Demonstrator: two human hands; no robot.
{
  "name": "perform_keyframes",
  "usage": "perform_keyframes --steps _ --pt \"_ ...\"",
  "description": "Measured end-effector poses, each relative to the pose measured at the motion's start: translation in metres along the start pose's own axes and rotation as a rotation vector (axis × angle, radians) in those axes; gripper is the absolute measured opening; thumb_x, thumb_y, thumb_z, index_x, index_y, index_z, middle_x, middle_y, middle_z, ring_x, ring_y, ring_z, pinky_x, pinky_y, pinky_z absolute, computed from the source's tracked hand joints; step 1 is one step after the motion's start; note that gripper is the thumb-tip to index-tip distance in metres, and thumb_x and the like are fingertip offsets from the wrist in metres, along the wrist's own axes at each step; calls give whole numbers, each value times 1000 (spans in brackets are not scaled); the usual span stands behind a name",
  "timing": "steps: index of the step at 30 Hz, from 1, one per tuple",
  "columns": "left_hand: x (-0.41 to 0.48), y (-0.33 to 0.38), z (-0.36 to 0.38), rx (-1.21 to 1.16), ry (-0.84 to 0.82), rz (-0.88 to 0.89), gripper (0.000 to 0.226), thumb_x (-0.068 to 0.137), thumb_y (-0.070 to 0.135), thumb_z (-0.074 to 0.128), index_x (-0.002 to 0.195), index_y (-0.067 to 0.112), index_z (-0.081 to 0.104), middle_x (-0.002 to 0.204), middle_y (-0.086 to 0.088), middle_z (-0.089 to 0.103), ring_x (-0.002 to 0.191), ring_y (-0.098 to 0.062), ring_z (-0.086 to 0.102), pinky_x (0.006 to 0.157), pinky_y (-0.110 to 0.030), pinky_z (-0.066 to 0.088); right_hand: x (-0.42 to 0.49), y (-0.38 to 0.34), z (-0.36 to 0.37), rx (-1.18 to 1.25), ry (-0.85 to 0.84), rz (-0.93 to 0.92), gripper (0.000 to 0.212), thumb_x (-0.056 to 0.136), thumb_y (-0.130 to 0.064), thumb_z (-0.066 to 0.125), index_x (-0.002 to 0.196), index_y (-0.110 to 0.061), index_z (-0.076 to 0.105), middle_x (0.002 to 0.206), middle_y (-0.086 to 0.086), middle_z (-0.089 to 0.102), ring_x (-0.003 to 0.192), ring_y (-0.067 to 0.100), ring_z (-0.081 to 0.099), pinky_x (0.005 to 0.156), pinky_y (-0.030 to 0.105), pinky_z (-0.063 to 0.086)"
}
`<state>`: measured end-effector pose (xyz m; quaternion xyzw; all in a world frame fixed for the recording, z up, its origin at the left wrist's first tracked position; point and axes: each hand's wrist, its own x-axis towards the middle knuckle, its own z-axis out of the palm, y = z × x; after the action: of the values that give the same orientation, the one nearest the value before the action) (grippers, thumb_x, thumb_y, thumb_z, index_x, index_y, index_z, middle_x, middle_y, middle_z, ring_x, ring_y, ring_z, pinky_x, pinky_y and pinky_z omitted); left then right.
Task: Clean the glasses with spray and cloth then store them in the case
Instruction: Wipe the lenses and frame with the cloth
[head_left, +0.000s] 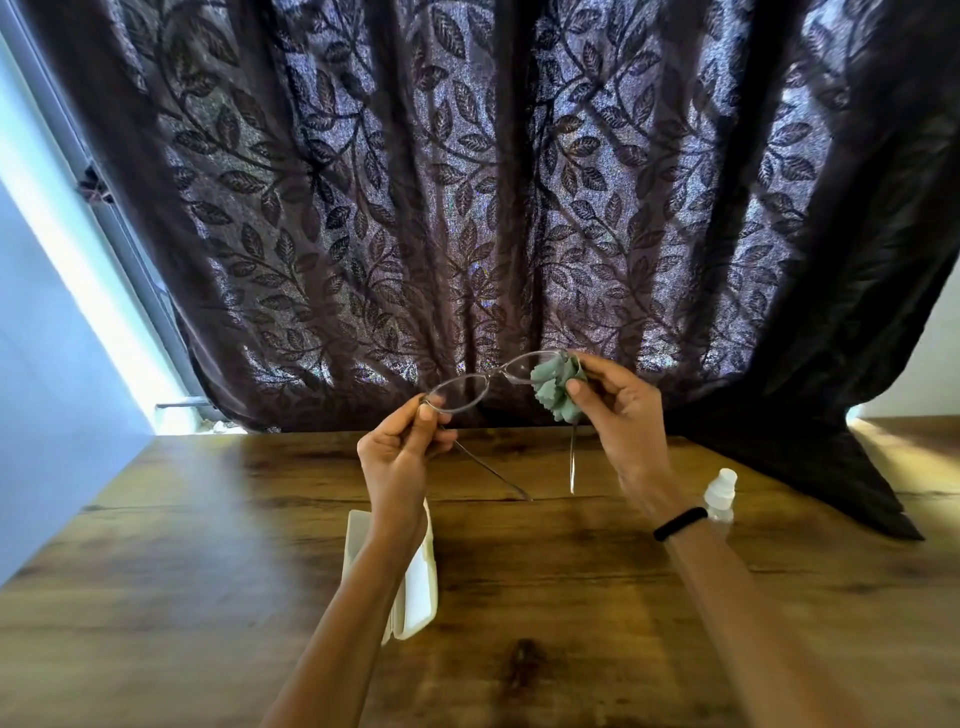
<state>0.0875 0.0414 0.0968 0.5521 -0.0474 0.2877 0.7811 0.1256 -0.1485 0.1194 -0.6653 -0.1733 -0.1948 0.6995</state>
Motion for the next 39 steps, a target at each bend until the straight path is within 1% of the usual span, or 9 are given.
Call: perform_keyframes --steps 4,8,12,16,19,22,27,31,39 --pt "2 1 2 -37 27 -29 20 89 7 52 85 17 70 65 5 68 57 -4 61 58 -15 52 -7 10 -3 -16 23 45 37 81 -1 63 93 -37 63 92 -13 68 86 3 66 77 22 56" --pt "3 1 4 -59 48 -36 20 89 8 52 85 16 70 65 5 68 57 -4 60 59 -15 52 -20 20 0 32 64 106 33 82 0 61 91 -31 64 89 -9 69 80 1 66 69 15 54" --pt "3 1 3 -78 54 -41 19 87 11 54 83 18 71 67 5 68 58 -4 60 60 -15 52 -35 29 3 86 105 191 30 82 0 61 92 -28 65 88 -8 71 81 4 67 68 16 55" --pt "4 0 3 -93 51 -36 15 85 13 55 85 16 70 67 4 69 58 -4 61 60 -15 53 -49 36 5 196 149 271 26 80 -1 61 90 -24 67 81 -5 73 76 6 68 60 14 54" --pt "4 -1 3 -95 68 -35 18 88 8 53 87 15 70 67 5 69 58 -3 60 60 -15 53 -57 42 8 285 113 324 19 79 -6 63 89 -20 69 83 -1 75 80 13 70 64 18 55" --pt "5 -2 2 -98 60 -37 23 89 7 53 84 18 72 66 5 68 56 -3 58 58 -15 52 -62 45 9 309 95 379 18 77 -9 65 89 -21 70 85 -1 75 82 14 70 64 18 56" --pt "8 -3 -3 -13 -25 -5 28 90 5 51 80 19 73 62 6 62 51 -7 49 54 -16 46 -50 39 0 199 136 315 19 79 -5 64 91 -19 68 80 -4 74 78 9 69 63 17 55" --pt "11 -4 -8 59 -80 19 27 92 7 50 73 13 68 61 5 60 49 -7 47 51 -15 41 -31 27 -4 37 129 204 22 80 -4 64 95 -20 66 89 -5 70 82 4 67 71 15 54" --pt "13 -6 -9 169 -150 52 26 90 4 52 76 16 70 58 8 61 44 -5 48 49 -16 45 -8 11 -5 -81 130 58 26 82 -6 63 105 -19 62 93 -1 69 83 2 66 74 18 55"
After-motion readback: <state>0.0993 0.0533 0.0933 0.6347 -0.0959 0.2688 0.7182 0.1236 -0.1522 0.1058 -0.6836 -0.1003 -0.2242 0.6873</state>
